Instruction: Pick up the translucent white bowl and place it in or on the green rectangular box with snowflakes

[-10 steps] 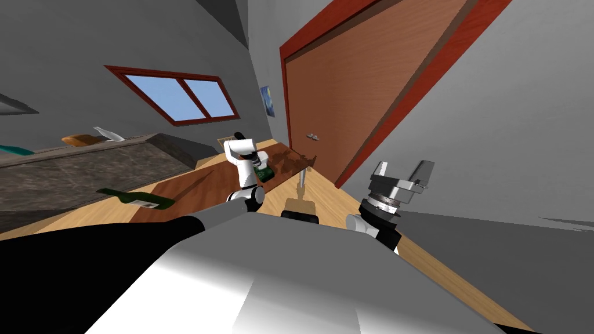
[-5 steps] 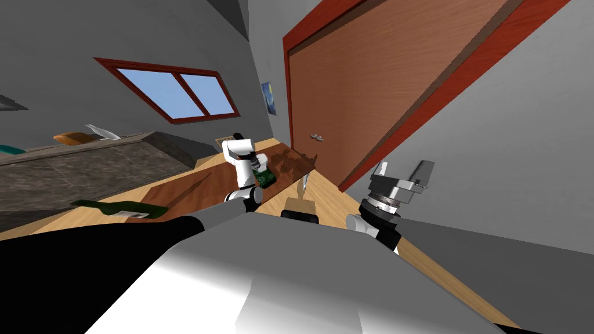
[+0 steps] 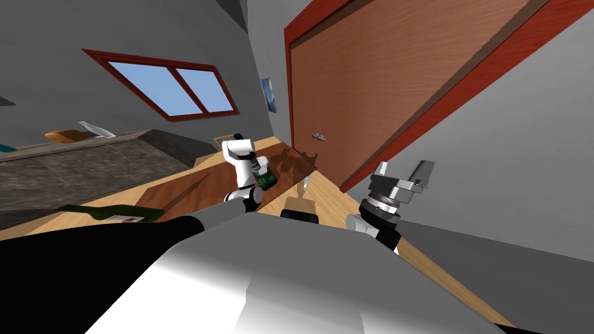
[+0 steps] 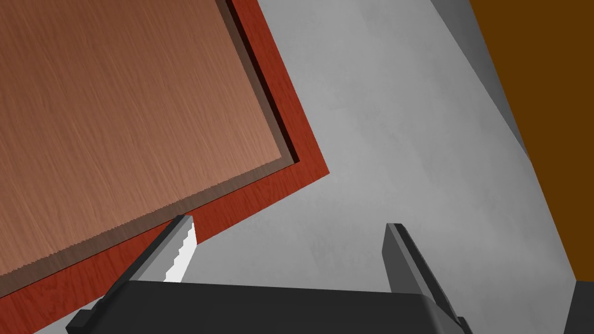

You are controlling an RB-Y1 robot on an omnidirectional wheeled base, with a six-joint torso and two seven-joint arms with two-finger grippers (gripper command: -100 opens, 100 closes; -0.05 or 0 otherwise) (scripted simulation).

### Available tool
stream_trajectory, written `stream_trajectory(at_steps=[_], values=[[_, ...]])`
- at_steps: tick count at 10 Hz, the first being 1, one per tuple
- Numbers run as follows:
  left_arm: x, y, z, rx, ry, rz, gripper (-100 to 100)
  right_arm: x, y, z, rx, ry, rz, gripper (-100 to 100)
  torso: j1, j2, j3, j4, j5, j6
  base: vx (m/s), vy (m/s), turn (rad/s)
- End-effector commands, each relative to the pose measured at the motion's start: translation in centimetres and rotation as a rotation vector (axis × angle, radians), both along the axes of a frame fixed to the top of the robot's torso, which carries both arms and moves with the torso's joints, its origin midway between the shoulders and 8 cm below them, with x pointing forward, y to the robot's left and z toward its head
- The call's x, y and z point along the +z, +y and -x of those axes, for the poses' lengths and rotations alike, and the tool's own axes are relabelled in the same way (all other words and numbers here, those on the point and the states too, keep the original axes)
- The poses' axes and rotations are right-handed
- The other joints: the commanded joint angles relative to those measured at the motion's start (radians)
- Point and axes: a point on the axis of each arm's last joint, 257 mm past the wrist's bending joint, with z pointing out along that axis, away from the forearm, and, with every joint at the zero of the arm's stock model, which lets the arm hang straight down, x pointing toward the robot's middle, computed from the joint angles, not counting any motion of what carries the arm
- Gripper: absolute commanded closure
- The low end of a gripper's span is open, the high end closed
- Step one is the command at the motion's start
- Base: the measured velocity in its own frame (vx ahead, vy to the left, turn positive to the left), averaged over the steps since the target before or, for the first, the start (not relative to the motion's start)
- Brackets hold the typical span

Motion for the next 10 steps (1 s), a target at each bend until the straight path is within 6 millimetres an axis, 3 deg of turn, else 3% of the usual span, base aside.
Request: stream_trajectory(at_steps=[1,5,6,7,9,10], values=[[0.0,0.0,0.0,0.000,0.000,0.000,-100,0.0,0.0,0.0,0.000,0.000,0.000,0,0.000,0.000,0.000,0.000,0.000,0.000,0.000,0.000,0.000],[0.0,0.0,0.0,0.000,0.000,0.000,-100,0.0,0.0,0.0,0.000,0.000,0.000,0,-0.001,0.002,0.001,0.001,0.000,0.000,0.000,0.000,0.000],[0.0,0.0,0.0,0.000,0.000,0.000,0,0.0,0.0,0.0,0.000,0.000,0.000,0,-0.001,0.002,0.001,0.001,0.000,0.000,0.000,0.000,0.000],[-2.9,-0.6,0.0,-0.010,0.031,0.008,-100,0.0,0.0,0.0,0.000,0.000,0.000,0,-0.001,0.002,0.001,0.001,0.000,0.000,0.221,-0.029,-0.421],[-6.9,0.0,1.4,0.030,0.086,0.005,-100,0.0,0.0,0.0,0.000,0.000,0.000,0,-0.005,-0.016,-0.009,-0.004,-0.001,0.001,0.244,-0.037,-0.194],[-8.3,0.6,1.9,0.038,0.097,0.000,-100,0.0,0.0,0.0,0.000,0.000,0.000,0,-0.003,-0.013,-0.008,-0.005,0.001,0.001,0.063,-0.007,0.044]])
